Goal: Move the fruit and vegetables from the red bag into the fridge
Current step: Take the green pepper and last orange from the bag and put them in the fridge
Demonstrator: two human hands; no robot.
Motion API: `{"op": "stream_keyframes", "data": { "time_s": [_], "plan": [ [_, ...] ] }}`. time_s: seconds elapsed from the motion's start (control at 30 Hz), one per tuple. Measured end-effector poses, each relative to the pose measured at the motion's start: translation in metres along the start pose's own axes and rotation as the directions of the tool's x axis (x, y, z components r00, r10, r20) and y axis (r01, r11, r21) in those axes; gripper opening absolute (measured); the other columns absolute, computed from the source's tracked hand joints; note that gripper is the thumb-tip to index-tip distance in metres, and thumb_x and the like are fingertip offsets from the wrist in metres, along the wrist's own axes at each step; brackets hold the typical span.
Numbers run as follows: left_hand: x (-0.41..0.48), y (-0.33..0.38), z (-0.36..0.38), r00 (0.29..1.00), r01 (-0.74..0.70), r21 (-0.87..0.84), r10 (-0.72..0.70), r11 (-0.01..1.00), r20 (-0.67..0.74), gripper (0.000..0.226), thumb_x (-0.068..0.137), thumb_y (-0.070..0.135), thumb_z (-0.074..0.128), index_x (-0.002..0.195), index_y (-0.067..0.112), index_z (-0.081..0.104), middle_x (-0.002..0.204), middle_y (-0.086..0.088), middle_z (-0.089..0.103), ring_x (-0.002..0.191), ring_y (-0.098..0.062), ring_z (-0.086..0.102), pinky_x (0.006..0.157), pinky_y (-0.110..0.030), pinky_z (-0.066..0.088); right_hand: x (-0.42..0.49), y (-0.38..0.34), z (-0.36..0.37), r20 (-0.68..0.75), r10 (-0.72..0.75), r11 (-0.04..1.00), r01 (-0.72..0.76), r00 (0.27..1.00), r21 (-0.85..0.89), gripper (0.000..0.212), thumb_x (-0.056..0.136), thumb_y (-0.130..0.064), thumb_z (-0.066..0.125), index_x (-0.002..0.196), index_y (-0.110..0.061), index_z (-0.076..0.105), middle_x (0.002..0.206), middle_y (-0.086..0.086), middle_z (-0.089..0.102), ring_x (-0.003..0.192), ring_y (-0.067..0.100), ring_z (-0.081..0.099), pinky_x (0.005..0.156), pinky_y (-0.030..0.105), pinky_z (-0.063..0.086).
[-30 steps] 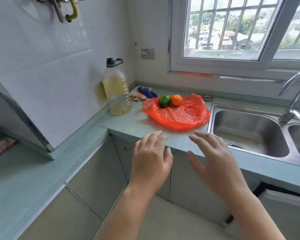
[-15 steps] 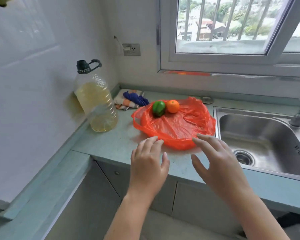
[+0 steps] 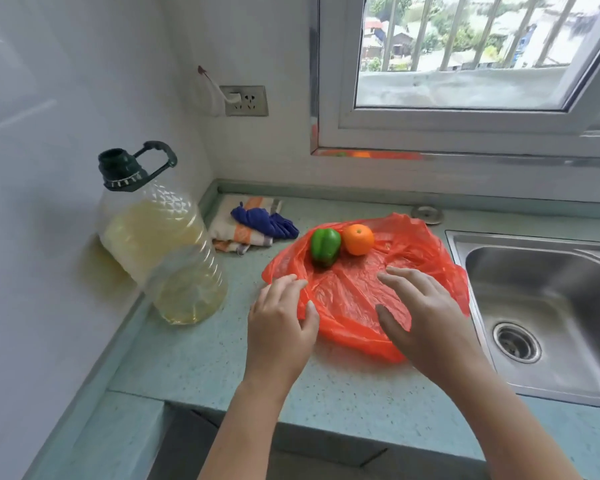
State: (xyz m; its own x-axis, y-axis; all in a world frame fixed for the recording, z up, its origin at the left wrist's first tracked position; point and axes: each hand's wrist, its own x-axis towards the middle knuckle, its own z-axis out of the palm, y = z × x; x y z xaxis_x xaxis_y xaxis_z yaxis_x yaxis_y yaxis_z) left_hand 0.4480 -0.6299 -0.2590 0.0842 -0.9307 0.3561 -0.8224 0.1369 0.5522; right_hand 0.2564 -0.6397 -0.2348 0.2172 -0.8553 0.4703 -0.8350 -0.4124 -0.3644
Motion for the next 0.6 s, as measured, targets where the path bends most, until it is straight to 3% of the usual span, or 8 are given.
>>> {"op": "stream_keyframes", "data": {
  "time_s": [0.2, 0.3, 0.6],
  "plan": [
    [0.063, -0.016, 0.032, 0.997, 0.074, -0.012, -0.074, 0.997, -0.004, 0.033, 0.084, 0.019, 0.054, 0.114, 0.008, 0.062, 0.119, -0.009, 0.06, 0.112, -0.025, 0.052, 0.097, -0.04, 0.041, 0.051, 0.039, 0.033, 0.053, 0.034, 0.998, -0.036, 0.998, 0.046, 0.037, 0.078, -0.026, 0.058, 0.11, -0.008, 0.062, 0.11, 0.009, 0.063, 0.103, 0.03, 0.059, 0.089, 0.044, 0.048],
    [0.09, -0.018, 0.054, 0.995, 0.097, 0.006, -0.097, 0.995, 0.026, 0.036, 0.08, 0.021, 0.052, 0.111, 0.007, 0.064, 0.115, -0.01, 0.062, 0.109, -0.027, 0.055, 0.095, -0.039, 0.042, 0.078, 0.064, 0.049, 0.085, 0.061, 0.996, -0.066, 0.994, 0.061, 0.036, 0.077, -0.019, 0.067, 0.11, -0.006, 0.063, 0.111, 0.01, 0.063, 0.103, 0.031, 0.058, 0.088, 0.045, 0.048],
    [0.16, -0.038, 0.117, 0.966, 0.199, 0.017, -0.199, 0.98, 0.166, 0.035, 0.086, 0.017, 0.057, 0.12, 0.011, 0.058, 0.128, -0.005, 0.053, 0.12, -0.02, 0.045, 0.103, -0.033, 0.035, 0.133, 0.135, 0.114, 0.187, 0.148, 0.986, -0.159, 0.971, 0.047, 0.043, 0.071, -0.016, 0.075, 0.111, -0.005, 0.061, 0.108, 0.013, 0.063, 0.099, 0.034, 0.059, 0.085, 0.042, 0.047]
  ]
}}
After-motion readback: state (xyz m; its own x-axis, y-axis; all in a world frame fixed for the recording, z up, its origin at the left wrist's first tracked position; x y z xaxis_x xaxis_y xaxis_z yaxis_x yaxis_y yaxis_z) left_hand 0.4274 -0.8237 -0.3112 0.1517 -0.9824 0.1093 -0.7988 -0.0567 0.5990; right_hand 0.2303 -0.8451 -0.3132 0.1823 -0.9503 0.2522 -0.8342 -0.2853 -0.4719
